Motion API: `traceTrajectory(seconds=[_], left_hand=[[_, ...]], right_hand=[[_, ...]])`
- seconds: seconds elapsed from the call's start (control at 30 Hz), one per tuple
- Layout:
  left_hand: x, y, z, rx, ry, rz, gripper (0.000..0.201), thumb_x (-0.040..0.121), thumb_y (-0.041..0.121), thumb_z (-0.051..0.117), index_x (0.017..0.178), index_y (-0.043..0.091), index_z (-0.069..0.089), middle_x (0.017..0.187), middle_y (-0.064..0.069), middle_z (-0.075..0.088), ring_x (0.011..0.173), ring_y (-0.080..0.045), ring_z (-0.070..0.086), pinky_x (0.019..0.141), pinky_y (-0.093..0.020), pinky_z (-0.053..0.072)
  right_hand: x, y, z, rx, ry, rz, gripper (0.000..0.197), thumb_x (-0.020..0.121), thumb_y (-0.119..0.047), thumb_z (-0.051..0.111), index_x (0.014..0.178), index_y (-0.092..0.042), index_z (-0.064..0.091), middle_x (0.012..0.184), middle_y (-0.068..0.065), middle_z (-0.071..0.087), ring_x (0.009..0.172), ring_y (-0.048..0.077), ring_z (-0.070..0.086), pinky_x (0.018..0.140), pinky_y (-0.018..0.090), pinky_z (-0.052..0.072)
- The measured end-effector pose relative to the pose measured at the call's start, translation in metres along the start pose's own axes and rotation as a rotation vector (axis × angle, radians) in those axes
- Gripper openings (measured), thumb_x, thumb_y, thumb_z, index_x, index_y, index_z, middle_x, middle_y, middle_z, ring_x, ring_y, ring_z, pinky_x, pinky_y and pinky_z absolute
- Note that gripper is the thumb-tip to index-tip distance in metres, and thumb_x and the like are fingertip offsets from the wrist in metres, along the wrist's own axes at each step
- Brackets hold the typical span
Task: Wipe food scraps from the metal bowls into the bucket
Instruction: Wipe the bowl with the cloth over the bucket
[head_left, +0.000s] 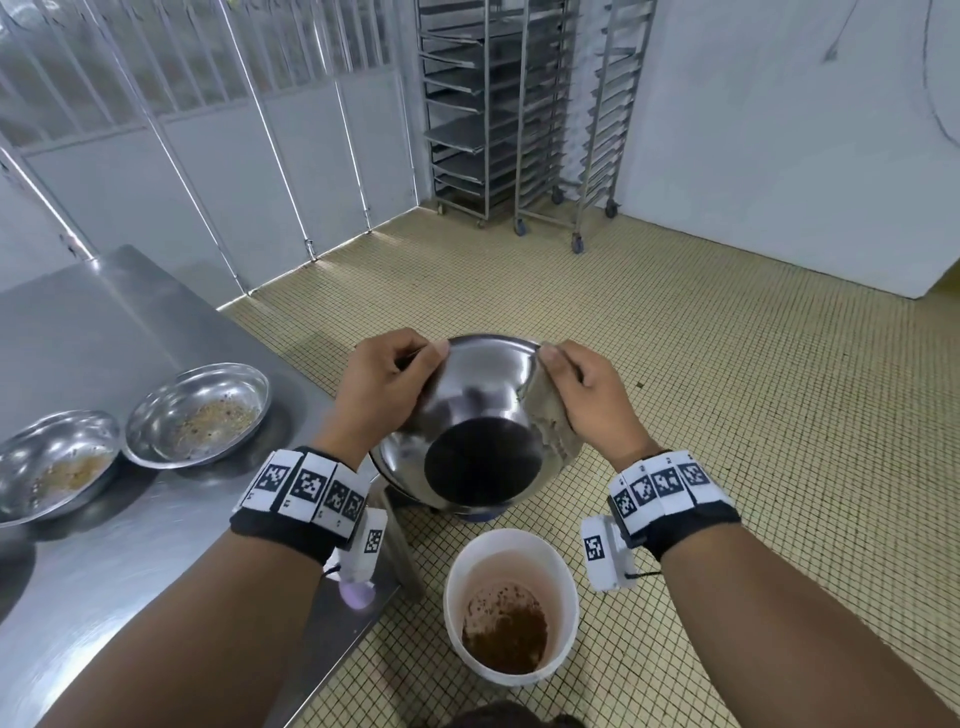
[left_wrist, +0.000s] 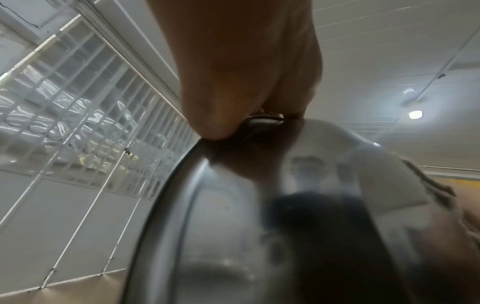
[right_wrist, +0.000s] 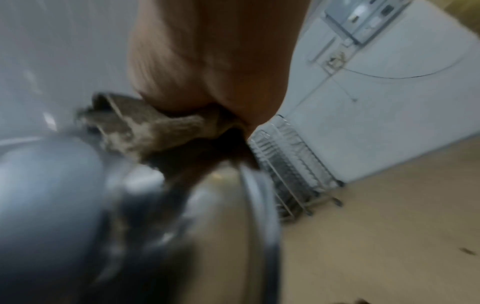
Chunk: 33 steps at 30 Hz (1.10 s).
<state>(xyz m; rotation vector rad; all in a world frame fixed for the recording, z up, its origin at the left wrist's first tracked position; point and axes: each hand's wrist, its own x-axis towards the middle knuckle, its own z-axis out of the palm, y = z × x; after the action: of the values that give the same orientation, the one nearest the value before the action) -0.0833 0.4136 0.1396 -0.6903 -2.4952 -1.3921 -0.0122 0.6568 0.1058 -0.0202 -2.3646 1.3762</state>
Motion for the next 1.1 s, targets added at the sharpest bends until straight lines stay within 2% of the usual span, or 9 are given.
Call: traceTrajectory(seconds=[0.1, 0.3, 0.47, 0.57, 0.67, 0.8, 0.87, 0.97, 1.1], left_hand=[[-0.004, -0.002, 0.001, -0.001, 0.018, -0.041, 0.028, 0.1, 0.031, 0.066, 0.073, 0.024, 0.064, 0.06, 0.01, 0.06, 0.053, 0.003, 0.054, 0.054, -0.01, 0.041], [0.001, 0.008, 0.004, 0.11, -0.067, 0.03, 0.029, 0.101, 0.031, 0.066, 0.079, 0.012, 0.069, 0.064, 0.004, 0.064, 0.057, 0.004, 0.056, 0.056, -0.008, 0.043], [0.003, 0.0, -0.005, -0.036, 0.077, -0.081, 0.029, 0.1, 0.031, 0.066, 0.08, 0.011, 0.071, 0.061, 0.005, 0.061, 0.051, 0.002, 0.051, 0.052, -0.009, 0.039], [-0.001, -0.001, 0.003, 0.038, 0.001, -0.054, 0.029, 0.101, 0.034, 0.064, 0.082, 0.013, 0.07, 0.064, 0.005, 0.062, 0.053, 0.003, 0.053, 0.053, -0.01, 0.04], [-0.003, 0.003, 0.008, 0.045, -0.071, -0.033, 0.026, 0.101, 0.035, 0.065, 0.083, 0.016, 0.07, 0.066, 0.006, 0.064, 0.054, 0.003, 0.055, 0.056, -0.009, 0.044], [-0.003, -0.005, 0.002, -0.131, 0.082, -0.126, 0.029, 0.101, 0.033, 0.065, 0.075, 0.02, 0.066, 0.055, 0.014, 0.06, 0.048, 0.001, 0.05, 0.049, -0.013, 0.04], [-0.005, -0.009, -0.001, -0.19, 0.132, -0.165, 0.031, 0.102, 0.032, 0.064, 0.073, 0.021, 0.063, 0.054, 0.012, 0.057, 0.047, 0.001, 0.047, 0.048, -0.014, 0.038], [-0.001, -0.008, -0.004, 0.042, 0.0, -0.054, 0.03, 0.103, 0.033, 0.061, 0.077, 0.019, 0.062, 0.062, 0.01, 0.057, 0.053, 0.001, 0.05, 0.053, -0.01, 0.037], [0.007, 0.007, 0.003, 0.21, -0.179, 0.093, 0.029, 0.101, 0.035, 0.063, 0.082, 0.013, 0.067, 0.067, 0.005, 0.062, 0.06, -0.009, 0.056, 0.054, -0.012, 0.041]], right_hand=[[-0.005, 0.008, 0.005, 0.012, 0.033, 0.086, 0.04, 0.103, -0.052, 0.045, 0.087, -0.022, 0.065, 0.08, 0.005, 0.066, 0.071, 0.022, 0.063, 0.067, 0.029, 0.053], [0.012, -0.012, 0.006, -0.212, -0.033, -0.131, 0.031, 0.105, -0.048, 0.048, 0.097, -0.026, 0.068, 0.08, -0.011, 0.066, 0.072, 0.003, 0.061, 0.065, 0.014, 0.047], [-0.001, 0.011, 0.002, 0.016, 0.043, 0.11, 0.039, 0.106, -0.05, 0.043, 0.086, -0.024, 0.064, 0.083, 0.007, 0.067, 0.073, 0.019, 0.064, 0.069, 0.03, 0.053], [0.009, -0.004, 0.002, -0.078, 0.01, 0.002, 0.031, 0.106, -0.046, 0.047, 0.086, -0.028, 0.063, 0.078, -0.007, 0.064, 0.067, 0.002, 0.058, 0.066, 0.016, 0.046], [0.021, -0.021, 0.005, -0.237, -0.047, -0.13, 0.031, 0.103, -0.051, 0.051, 0.093, -0.027, 0.068, 0.08, -0.012, 0.067, 0.072, 0.002, 0.062, 0.066, 0.015, 0.047], [0.019, -0.009, -0.004, -0.048, 0.023, -0.019, 0.031, 0.104, -0.046, 0.05, 0.092, -0.024, 0.067, 0.082, -0.005, 0.067, 0.069, 0.001, 0.06, 0.067, 0.015, 0.048], [0.014, 0.001, -0.006, 0.032, 0.053, 0.065, 0.038, 0.105, -0.047, 0.047, 0.084, -0.02, 0.064, 0.081, 0.009, 0.066, 0.07, 0.01, 0.059, 0.07, 0.027, 0.052], [0.012, 0.004, -0.006, 0.022, 0.043, 0.092, 0.038, 0.104, -0.049, 0.047, 0.082, -0.022, 0.062, 0.077, 0.001, 0.063, 0.069, 0.012, 0.058, 0.067, 0.027, 0.049], [0.017, -0.014, 0.003, -0.194, -0.085, -0.109, 0.033, 0.103, -0.051, 0.05, 0.092, -0.024, 0.068, 0.078, -0.011, 0.065, 0.07, 0.005, 0.062, 0.063, 0.018, 0.048]])
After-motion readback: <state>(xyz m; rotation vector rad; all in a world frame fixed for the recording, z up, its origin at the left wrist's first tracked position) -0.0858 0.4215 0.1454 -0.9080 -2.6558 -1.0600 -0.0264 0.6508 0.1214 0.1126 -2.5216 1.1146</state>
